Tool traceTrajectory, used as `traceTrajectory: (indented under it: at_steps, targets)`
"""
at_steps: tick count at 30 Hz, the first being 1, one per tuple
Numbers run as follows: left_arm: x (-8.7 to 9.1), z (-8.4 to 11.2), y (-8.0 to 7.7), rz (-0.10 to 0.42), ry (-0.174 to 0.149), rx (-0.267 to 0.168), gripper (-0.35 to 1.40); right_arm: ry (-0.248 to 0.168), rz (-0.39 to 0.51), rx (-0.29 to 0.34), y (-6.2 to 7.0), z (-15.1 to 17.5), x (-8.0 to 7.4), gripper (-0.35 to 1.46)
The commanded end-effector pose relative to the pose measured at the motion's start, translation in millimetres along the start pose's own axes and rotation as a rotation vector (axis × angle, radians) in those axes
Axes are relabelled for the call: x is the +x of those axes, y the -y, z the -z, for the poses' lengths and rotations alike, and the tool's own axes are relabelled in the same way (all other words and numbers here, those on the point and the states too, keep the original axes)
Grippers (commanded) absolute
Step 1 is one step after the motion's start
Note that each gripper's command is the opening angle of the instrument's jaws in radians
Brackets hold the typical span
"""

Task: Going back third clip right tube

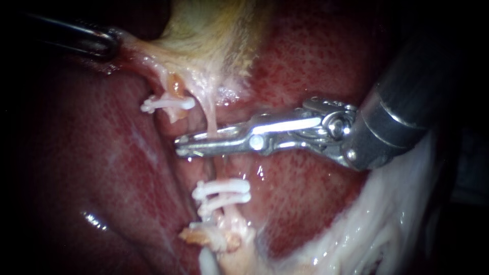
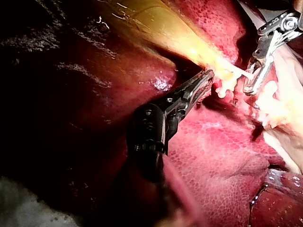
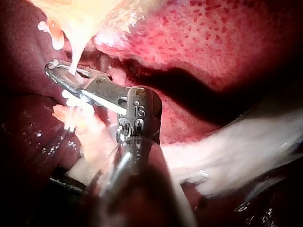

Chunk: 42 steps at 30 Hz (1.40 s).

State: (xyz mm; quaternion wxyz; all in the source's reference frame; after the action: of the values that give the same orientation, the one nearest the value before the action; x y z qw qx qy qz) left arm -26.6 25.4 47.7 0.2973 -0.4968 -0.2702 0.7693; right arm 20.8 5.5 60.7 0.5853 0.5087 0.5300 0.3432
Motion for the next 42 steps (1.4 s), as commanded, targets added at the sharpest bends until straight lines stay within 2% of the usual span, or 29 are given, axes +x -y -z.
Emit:
traceTrajectory:
  at_steps: [1, 2, 5, 7, 11, 13, 16, 18, 21, 25, 29, 32, 33, 36, 42]
  targets:
    - [-0.1, 0.0, 0.0, 0.000, 0.000, 0.000, -0.35, 0.000, 0.001, 0.001, 0.0, 0.0, 0.0, -0.35]
    - [-0.1, 0.0, 0.0, 0.000, 0.000, 0.000, -0.35, 0.000, 0.001, 0.001, 0.0, -0.1, 0.0, -0.29]
    - [-0.1, 0.0, 0.0, 0.000, 0.000, 0.000, -0.35, 0.001, 0.055, 0.000, -0.2, -0.5, 0.1, 0.27]
    - [-0.1, 0.0, 0.0, 0.000, 0.000, 0.000, -0.35, 0.005, 0.078, -0.035, -0.3, -0.8, 0.2, 0.42]
    - [-0.2, 0.0, 0.0, -0.001, 0.000, 0.000, -0.35, 0.039, 0.169, -0.154, -0.9, -1.1, -0.1, 0.50]
    - [-0.2, 0.0, 0.0, -0.001, 0.000, 0.001, -0.35, 0.062, 0.199, -0.174, -1.3, -1.0, -0.3, 0.50]
    - [-0.3, -0.1, 0.0, -0.001, 0.000, 0.001, -0.35, 0.074, 0.230, -0.196, -2.3, -0.7, -0.8, 0.50]
    - [-0.3, -0.1, 0.0, -0.001, 0.000, 0.001, -0.35, 0.066, 0.257, -0.215, -2.8, -0.3, -1.1, 0.50]
    - [-0.4, -0.1, -0.1, -0.008, 0.000, 0.002, -0.35, 0.067, 0.297, -0.221, -2.9, 0.3, -1.2, 0.50]
    - [-0.4, -0.1, -0.1, -0.008, 0.000, 0.002, -0.35, 0.071, 0.432, -0.245, -1.2, 1.7, -1.4, 0.50]
    - [-0.4, 0.0, -0.1, -0.008, 0.000, 0.001, -0.35, 0.098, 0.623, -0.277, 1.9, 4.3, -1.7, 0.50]
    - [-0.4, 0.0, -0.1, -0.008, 0.000, 0.001, -0.35, 0.165, 0.732, -0.305, 4.1, 6.6, -2.1, 0.50]
    - [-0.4, 0.0, -0.1, -0.008, 0.000, 0.001, -0.35, 0.199, 0.761, -0.317, 4.8, 7.5, -2.2, 0.50]
    - [-0.4, 0.0, 0.0, -0.008, 0.000, 0.001, -0.35, 0.237, 0.815, -0.333, 6.0, 9.8, -2.6, 0.50]
    - [-0.6, -0.3, 0.1, -0.009, 0.000, 0.002, -0.35, 0.246, 0.848, -0.329, 7.0, 12.6, -3.2, 0.50]
